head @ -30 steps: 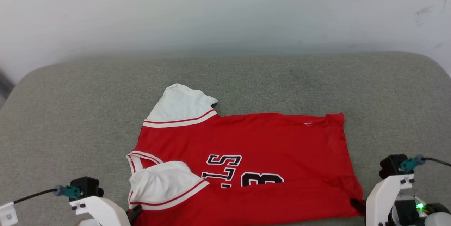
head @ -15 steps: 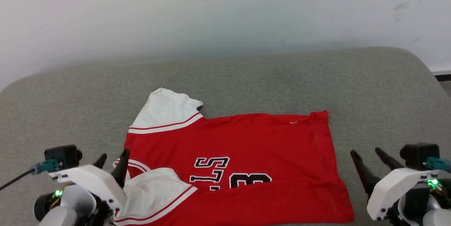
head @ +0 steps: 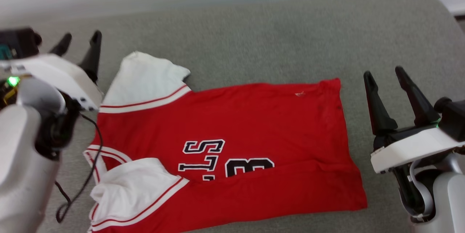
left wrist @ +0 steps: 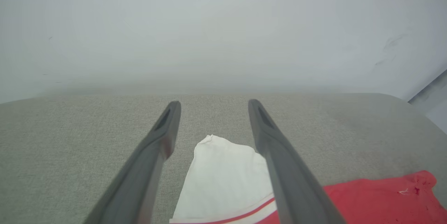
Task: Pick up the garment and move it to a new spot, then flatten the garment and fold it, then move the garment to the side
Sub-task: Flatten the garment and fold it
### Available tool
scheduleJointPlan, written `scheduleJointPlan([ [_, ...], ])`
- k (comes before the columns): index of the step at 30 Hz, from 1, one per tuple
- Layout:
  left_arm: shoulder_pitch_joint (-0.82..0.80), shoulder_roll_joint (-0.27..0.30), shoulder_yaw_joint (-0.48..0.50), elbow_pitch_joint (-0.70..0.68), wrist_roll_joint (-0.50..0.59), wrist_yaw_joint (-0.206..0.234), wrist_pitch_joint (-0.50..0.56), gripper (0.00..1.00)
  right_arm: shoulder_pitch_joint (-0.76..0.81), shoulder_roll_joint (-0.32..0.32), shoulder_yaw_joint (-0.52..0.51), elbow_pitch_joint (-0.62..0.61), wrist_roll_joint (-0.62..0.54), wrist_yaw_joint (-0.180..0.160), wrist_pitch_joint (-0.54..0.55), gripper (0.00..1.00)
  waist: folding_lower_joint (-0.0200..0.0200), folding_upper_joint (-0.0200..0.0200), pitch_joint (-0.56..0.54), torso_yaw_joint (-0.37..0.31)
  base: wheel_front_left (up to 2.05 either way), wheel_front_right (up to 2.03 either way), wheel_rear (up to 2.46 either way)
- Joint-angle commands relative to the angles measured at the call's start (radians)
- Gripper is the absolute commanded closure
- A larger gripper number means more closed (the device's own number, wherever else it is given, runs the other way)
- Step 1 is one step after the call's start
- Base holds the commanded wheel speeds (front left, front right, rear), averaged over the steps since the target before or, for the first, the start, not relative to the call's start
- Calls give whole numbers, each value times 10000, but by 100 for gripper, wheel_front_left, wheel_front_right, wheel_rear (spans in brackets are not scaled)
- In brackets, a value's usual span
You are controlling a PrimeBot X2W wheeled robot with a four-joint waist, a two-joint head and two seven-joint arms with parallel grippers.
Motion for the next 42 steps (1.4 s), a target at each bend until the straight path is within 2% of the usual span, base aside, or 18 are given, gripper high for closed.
scheduleJointPlan([
  [1,-696,186,-87,250,-112,-243,590,0,-305,141,62,-165,-103,0,-107,0,-1,-1,1255,-503,0,0,0],
  [6,-2267,924,-387,882,-577,-907,2925,0,-674,334,217,-310,-151,0,-257,0,-1,-1,2160,-980,0,0,0],
  [9,-2996,1412,-620,1251,-802,-1105,4518,0,-823,417,349,-268,-141,0,-332,0,-1,-1,2502,-1301,0,0,0],
  [14,-3749,2061,-975,1539,-1043,-1229,6674,0,-935,538,503,-214,-58,0,-393,0,-1,-1,3009,-1734,0,0,0],
  [20,-3814,2225,-1435,2051,-1162,-1001,8208,0,-958,616,601,-38,80,0,-445,0,-1,-1,3401,-2039,0,0,0],
  [21,-3658,2156,-1501,2191,-1215,-913,8409,26,-950,626,602,5,105,0,-451,0,-1,-1,3427,-2069,0,0,0],
  [22,-3658,2156,-1501,2191,-1215,-913,8409,26,-950,626,602,5,105,0,-451,0,-1,-1,3427,-2069,0,0,0],
  [23,-3506,2098,-1589,2337,-1314,-830,8690,100,-922,633,605,45,146,0,-417,0,-1,-1,3437,-2092,0,0,0],
  [24,-3359,2047,-1692,2435,-1384,-752,8976,100,-917,637,607,63,160,0,-419,0,-1,-1,3437,-2107,0,0,0],
  [27,-3127,1941,-1761,2416,-1416,-641,8995,100,-930,640,616,126,266,0,-321,0,-1,-1,3416,-2121,0,0,0],
  [34,-3317,1716,-1543,2326,-1183,-919,7633,100,-1290,276,629,606,1008,-2,366,0,-1,-1,3007,-1788,0,0,0],
  [42,-3994,1099,-1651,2024,-1001,-1385,6663,100,-2477,-621,735,2489,2194,0,3512,0,-1,-1,2363,-748,0,0,0],
])
